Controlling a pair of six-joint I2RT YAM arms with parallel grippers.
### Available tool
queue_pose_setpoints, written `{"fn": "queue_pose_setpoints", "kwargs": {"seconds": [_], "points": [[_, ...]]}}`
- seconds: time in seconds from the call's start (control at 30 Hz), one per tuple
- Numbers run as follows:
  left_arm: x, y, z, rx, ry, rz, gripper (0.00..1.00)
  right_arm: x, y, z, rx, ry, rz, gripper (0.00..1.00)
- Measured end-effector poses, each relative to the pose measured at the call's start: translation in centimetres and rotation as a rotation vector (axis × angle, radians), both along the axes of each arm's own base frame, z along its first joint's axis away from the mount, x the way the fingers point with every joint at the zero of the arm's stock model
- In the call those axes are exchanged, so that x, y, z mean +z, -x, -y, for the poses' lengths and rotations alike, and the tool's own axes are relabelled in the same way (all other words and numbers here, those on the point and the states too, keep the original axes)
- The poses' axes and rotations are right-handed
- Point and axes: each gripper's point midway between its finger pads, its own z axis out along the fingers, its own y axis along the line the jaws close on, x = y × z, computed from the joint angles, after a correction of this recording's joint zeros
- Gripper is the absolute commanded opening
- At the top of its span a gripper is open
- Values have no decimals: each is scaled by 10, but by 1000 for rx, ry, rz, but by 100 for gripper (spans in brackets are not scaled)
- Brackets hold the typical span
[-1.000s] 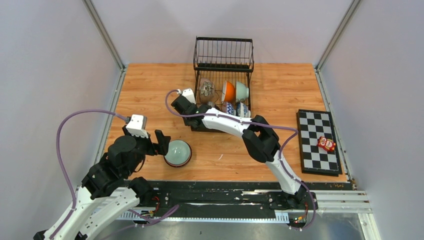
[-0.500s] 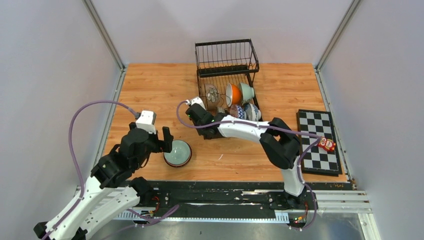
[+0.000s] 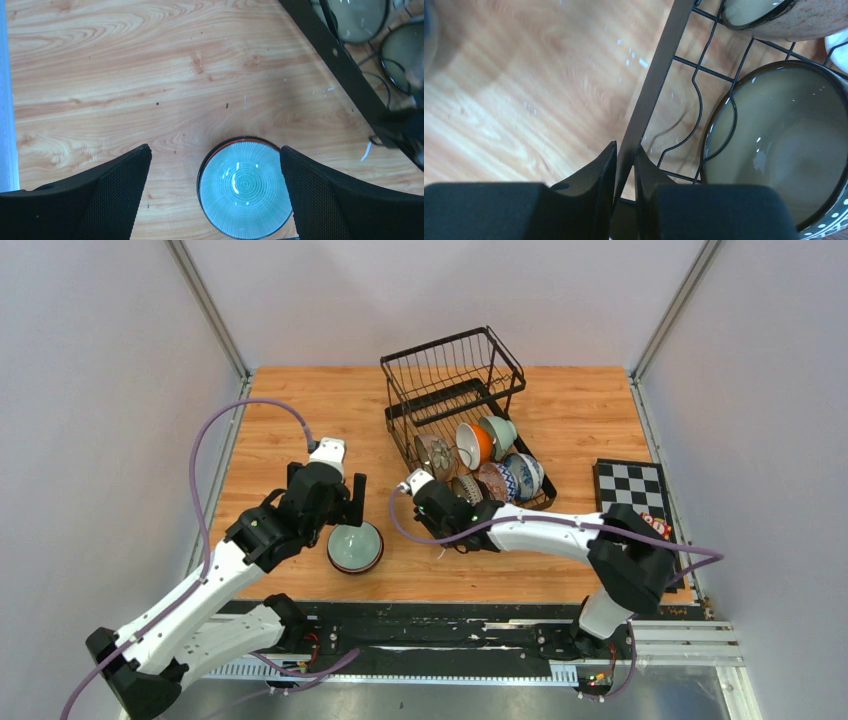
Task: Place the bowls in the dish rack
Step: Adjust the dish rack at the center of the board.
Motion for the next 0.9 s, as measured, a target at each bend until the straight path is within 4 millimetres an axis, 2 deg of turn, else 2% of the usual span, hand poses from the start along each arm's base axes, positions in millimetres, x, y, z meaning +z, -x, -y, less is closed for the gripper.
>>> {"fn": "queue_pose_setpoints", "kwargs": {"seconds": [0.23, 0.47, 0.63, 0.8, 0.9], "points": [[7, -36, 9, 46, -38, -22, 99, -1, 44, 35, 87, 9, -19, 3], [-20, -68, -20, 172, -7, -130, 100, -2, 82, 66, 166, 12, -37, 3], [-33, -85, -19, 168, 54, -188, 100, -1, 97, 80, 196, 8, -51, 3], [-51, -116, -21, 184, 137, -238, 100, -1, 106, 88, 209, 21, -64, 3], [-66, -132, -14, 166, 197, -280, 99, -1, 109, 90, 208, 14, -70, 3]]}}
